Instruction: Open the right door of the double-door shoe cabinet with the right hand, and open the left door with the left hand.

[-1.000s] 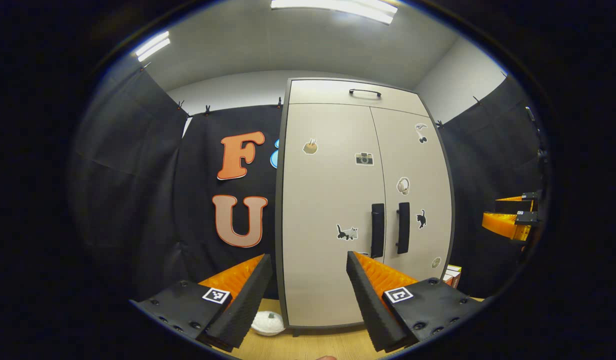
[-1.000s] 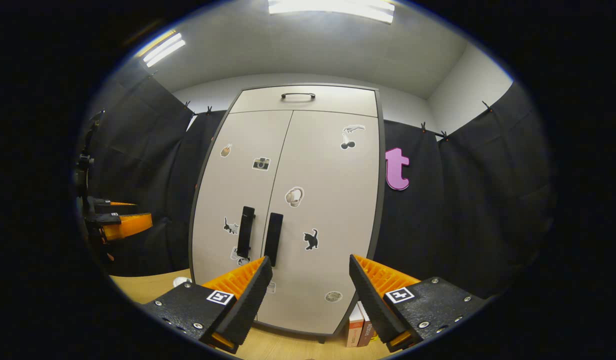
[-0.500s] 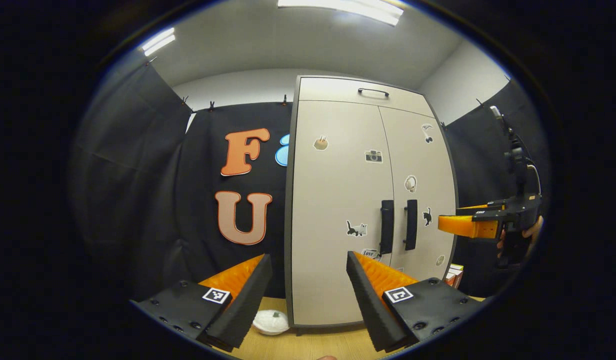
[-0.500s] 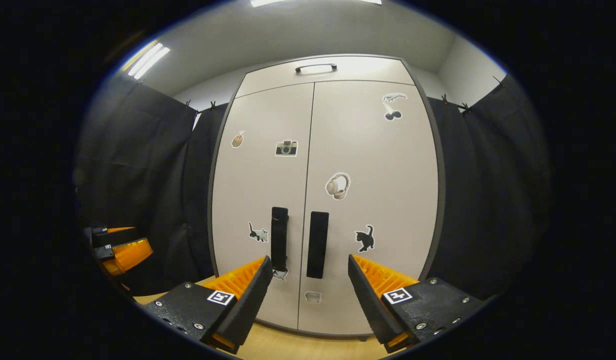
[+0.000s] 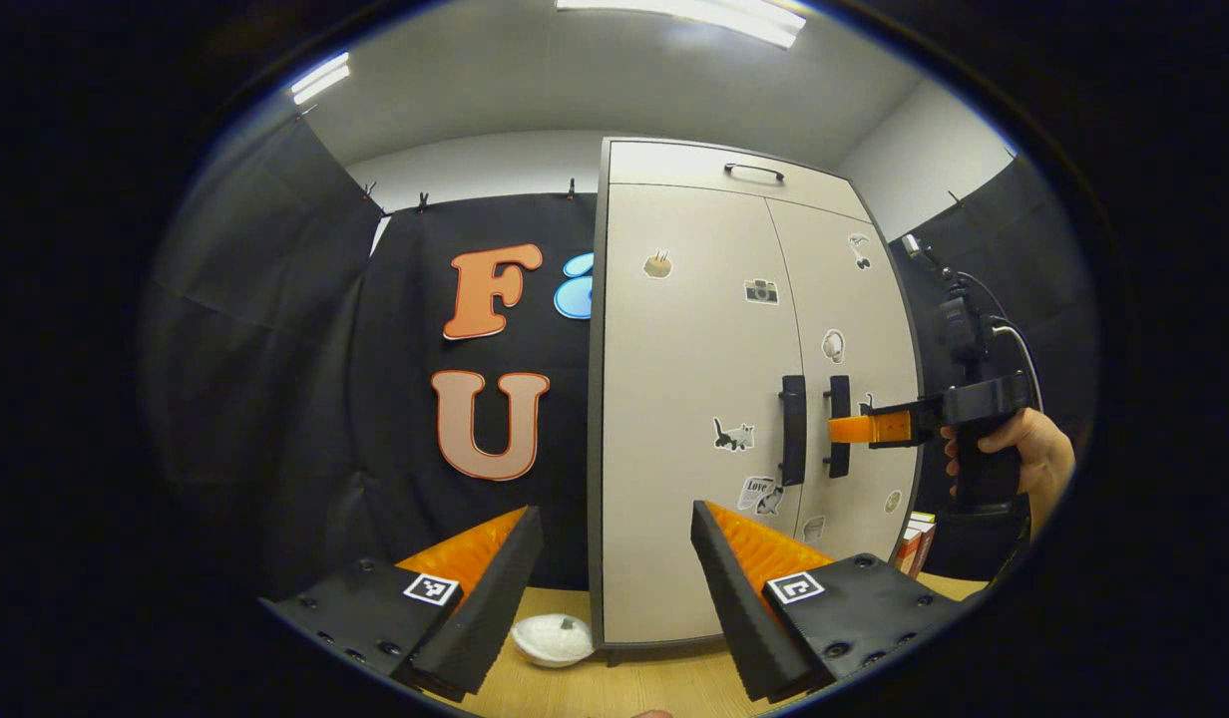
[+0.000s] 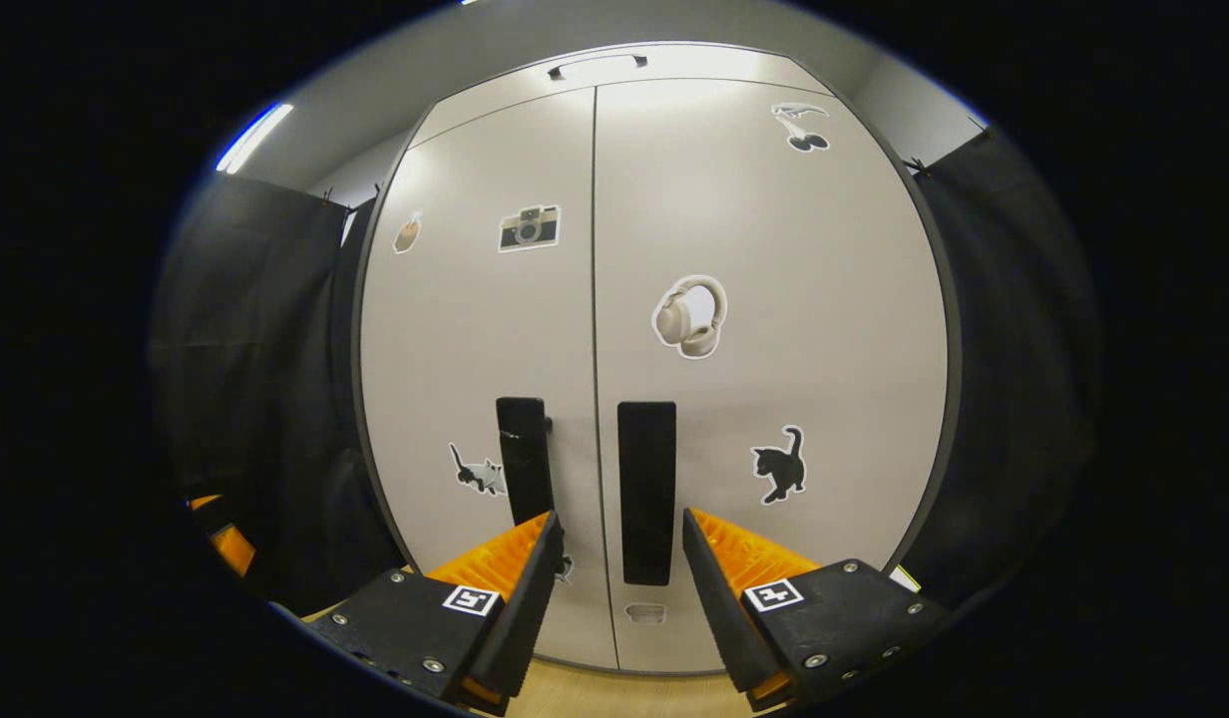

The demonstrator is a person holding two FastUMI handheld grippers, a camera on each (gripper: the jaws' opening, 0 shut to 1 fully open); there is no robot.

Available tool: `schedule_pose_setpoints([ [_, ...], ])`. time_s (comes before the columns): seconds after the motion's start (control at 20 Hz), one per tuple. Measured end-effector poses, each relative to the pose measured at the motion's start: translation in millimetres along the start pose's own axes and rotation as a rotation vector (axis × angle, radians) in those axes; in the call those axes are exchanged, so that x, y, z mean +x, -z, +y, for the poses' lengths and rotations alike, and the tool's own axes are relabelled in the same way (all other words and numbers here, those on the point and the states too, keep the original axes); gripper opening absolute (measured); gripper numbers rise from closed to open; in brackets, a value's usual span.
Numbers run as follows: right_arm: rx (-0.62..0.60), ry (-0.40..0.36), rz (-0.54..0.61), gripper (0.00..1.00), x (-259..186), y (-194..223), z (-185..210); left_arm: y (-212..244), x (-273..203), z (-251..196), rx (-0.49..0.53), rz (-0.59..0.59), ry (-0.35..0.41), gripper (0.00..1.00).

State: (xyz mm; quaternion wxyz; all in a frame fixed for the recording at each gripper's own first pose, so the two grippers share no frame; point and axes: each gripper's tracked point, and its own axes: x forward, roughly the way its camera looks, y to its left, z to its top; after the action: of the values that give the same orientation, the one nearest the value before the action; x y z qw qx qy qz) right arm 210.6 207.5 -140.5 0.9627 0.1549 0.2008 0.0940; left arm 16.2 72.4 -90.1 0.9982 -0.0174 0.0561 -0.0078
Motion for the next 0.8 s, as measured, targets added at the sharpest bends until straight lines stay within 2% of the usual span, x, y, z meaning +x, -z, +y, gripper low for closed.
schedule_pose_setpoints([
  [0.3,0.023,0.089,-0.015,0.59,31.6,1.2,-21.0,13.6,-3.1,21.2,0.007,0.027,-0.022,0.97],
  [0.5,-0.025,0.085,-0.064,0.47,33.4,-8.9,-13.8,18.5,1.5,26.8,-0.008,0.041,-0.039,0.96],
  [0.6,-0.016,0.089,-0.058,0.34,34.6,-7.7,-14.3,24.4,2.0,22.7,-0.024,0.061,-0.04,0.96],
  [0.7,0.026,0.077,-0.035,0.3,33.8,-7.1,-14.4,26.3,1.4,19.8,-0.038,0.075,-0.044,0.96],
  [0.8,0.016,0.082,-0.018,0.24,32.9,-5.2,-15.1,25.0,-0.8,17.1,-0.051,0.082,-0.049,0.96],
])
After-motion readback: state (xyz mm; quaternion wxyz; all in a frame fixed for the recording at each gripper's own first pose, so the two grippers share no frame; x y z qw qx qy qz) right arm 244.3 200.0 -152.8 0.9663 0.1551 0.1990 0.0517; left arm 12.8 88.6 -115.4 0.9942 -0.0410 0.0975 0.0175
